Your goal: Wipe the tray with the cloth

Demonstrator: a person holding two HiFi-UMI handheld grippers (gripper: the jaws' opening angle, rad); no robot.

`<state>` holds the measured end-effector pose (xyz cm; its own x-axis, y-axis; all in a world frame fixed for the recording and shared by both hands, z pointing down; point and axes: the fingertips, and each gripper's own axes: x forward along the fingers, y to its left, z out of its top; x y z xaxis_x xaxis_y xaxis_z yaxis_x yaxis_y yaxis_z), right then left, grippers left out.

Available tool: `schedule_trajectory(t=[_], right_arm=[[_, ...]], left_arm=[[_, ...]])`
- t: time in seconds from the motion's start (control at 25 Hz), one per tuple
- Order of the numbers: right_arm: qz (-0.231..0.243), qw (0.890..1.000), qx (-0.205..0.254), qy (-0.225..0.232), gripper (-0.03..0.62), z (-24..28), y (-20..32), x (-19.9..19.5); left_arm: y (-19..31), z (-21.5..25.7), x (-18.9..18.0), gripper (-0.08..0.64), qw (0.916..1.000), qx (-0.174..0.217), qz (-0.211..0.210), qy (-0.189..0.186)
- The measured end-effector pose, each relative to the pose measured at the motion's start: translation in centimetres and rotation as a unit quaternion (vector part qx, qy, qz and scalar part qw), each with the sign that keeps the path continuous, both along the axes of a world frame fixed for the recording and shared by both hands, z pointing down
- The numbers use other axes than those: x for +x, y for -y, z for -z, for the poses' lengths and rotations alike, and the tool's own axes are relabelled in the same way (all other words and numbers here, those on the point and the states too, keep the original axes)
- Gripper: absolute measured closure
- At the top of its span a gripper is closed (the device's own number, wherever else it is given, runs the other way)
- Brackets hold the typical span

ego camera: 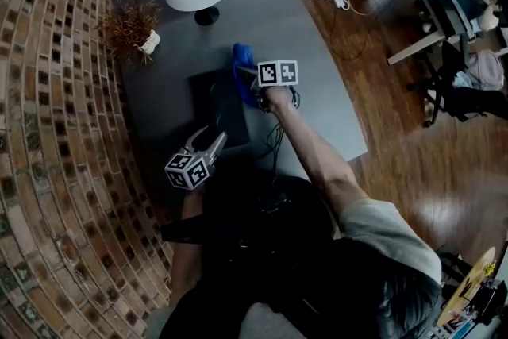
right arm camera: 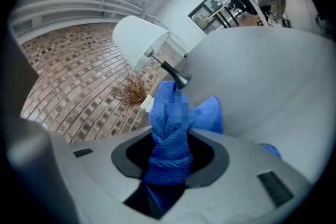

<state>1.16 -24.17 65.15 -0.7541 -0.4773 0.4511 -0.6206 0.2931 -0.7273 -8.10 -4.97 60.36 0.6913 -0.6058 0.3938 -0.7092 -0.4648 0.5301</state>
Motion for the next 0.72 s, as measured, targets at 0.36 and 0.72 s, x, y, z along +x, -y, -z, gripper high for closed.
schedule_trajectory(t=[0.36, 0.72], right_arm=[[0.048, 0.997, -0.044, 0.042, 0.449, -0.1, -7.6, -0.8], [0.155, 0.984, -0.081, 0.031, 0.449, 0.1, -22.9, -0.1]], left_arm=[[0.0, 0.0, -0.2, 0.357, 1.0000, -0.001, -0.007, 0.005], [0.4, 0.2, -0.2, 0.357, 1.0000, -0.001, 0.001, 0.001]])
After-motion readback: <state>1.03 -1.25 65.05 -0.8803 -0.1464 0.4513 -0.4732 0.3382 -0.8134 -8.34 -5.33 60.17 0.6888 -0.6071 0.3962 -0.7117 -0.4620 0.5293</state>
